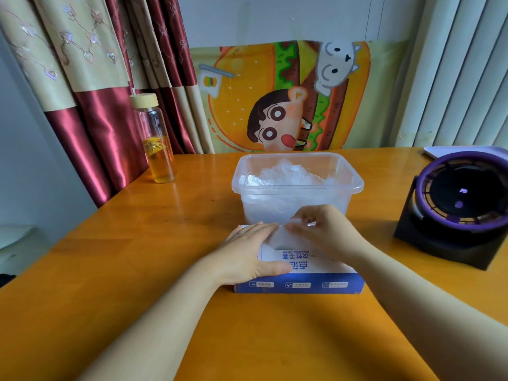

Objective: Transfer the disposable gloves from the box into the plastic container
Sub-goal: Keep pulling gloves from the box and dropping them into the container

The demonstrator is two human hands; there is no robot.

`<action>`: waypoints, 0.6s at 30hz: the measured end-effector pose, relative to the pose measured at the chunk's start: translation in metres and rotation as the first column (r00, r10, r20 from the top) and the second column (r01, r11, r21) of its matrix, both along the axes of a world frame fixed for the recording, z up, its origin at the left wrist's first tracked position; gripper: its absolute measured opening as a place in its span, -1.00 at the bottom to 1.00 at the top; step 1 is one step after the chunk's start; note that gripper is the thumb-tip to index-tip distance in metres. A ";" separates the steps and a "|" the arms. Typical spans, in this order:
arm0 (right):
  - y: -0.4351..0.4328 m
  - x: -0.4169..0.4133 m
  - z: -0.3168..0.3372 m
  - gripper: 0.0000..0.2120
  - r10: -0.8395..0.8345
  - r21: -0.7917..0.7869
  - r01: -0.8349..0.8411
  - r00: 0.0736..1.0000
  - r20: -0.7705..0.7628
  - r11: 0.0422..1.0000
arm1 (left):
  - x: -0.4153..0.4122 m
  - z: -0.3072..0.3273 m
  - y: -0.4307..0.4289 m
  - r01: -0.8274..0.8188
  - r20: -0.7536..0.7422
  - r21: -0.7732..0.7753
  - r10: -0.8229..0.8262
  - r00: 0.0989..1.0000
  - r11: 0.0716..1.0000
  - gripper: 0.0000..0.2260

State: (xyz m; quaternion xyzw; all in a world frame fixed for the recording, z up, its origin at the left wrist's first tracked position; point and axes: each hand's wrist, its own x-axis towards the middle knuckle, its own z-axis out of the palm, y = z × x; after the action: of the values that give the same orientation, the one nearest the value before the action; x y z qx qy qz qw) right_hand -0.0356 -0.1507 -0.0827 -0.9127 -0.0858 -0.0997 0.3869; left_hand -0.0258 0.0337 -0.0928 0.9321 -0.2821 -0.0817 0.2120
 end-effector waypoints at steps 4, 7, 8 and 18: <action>-0.001 -0.004 0.000 -0.84 -0.095 0.380 0.112 0.993 -0.063 0.918 | 0.002 0.000 0.000 0.012 0.003 -0.011 -0.012 1.000 1.000 -0.28; 0.002 -0.005 -0.002 -0.82 -0.107 0.439 0.115 0.993 -0.042 0.891 | 0.002 -0.001 0.000 0.016 0.006 -0.007 -0.015 1.000 1.000 -0.29; 0.002 -0.005 -0.002 -0.81 -0.109 0.435 0.110 0.994 -0.027 0.894 | 0.003 -0.002 0.001 0.011 0.005 -0.007 -0.011 1.000 1.000 -0.28; 0.005 -0.026 0.015 -0.86 0.061 0.224 -0.123 0.962 0.267 0.967 | 0.008 -0.005 0.000 0.056 0.064 -0.075 -0.051 0.997 0.996 -0.55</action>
State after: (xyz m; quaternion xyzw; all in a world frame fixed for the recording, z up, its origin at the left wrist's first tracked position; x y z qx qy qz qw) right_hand -0.0612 -0.1452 -0.0678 -0.8339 -0.1654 -0.2090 0.4833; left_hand -0.0175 0.0338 -0.0975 0.9175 -0.3163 -0.0476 0.2365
